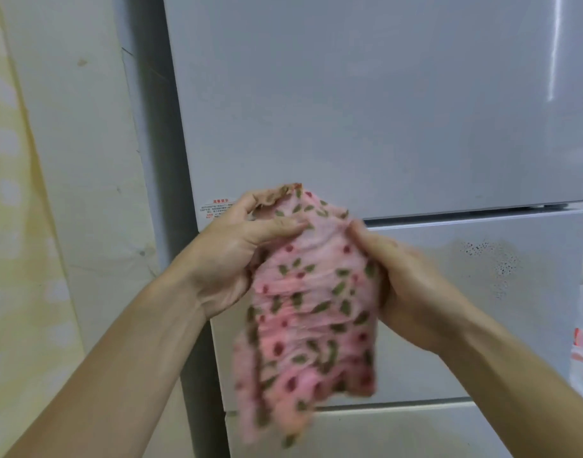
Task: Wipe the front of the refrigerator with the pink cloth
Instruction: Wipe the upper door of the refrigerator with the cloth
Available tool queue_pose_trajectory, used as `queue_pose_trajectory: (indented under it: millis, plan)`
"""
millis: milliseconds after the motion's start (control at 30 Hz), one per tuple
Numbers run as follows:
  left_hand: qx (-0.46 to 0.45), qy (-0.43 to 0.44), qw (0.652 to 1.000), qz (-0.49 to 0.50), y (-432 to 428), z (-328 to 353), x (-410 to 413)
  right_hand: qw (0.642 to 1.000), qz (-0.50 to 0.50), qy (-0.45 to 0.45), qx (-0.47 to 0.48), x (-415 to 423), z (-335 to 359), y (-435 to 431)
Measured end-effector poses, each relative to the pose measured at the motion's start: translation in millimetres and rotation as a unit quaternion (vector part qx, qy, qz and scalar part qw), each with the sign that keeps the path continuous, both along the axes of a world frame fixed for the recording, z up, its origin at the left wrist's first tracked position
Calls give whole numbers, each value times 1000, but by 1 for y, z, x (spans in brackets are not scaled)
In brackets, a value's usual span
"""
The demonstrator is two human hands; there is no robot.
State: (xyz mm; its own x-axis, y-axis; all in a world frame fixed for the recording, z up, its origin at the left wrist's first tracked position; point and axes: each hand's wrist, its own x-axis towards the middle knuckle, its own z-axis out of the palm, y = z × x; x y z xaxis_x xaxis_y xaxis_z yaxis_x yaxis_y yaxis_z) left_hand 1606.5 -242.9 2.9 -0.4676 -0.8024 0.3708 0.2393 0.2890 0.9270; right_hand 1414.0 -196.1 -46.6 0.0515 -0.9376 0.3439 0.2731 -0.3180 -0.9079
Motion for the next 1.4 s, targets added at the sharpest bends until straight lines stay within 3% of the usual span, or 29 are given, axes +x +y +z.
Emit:
queue_pose_trajectory:
  millis: [100, 233, 367, 533, 700, 800, 967, 1133, 1267, 1400]
  plan:
    - [-22, -64, 997, -25, 1, -11, 3, 997, -56, -49, -1, 1, 17, 2]
    - [27, -155, 987, -13, 10, -16, 3, 997, -4, -63, -40, 0, 31, 10]
    - [8, -224, 973, 61, 19, -17, 6, 997, 29, -49, -60, -8, 26, 7]
    - [-14, -141, 987, 83, 33, -19, 9, 1000, -17, -13, -22, -10, 22, 1]
    - [0, 37, 994, 101, 22, -25, 8, 997, -56, 36, -35, -11, 23, 3]
    - [-33, 90, 989, 113, 16, -29, 11, 985, -146, 83, -45, -10, 23, 5]
    - [-122, 80, 977, 156, 14, -34, 10, 952, -266, 134, -75, -9, 25, 11]
    - [-269, -9, 921, 281, 18, -32, 12, 946, -188, 231, -128, -12, 34, 23]
    - [-338, -148, 870, 326, 19, -34, 9, 914, -177, 336, -142, -9, 40, 27]
    - [-350, -187, 853, 339, 16, -31, 11, 808, -337, 447, -181, -16, 43, 25]
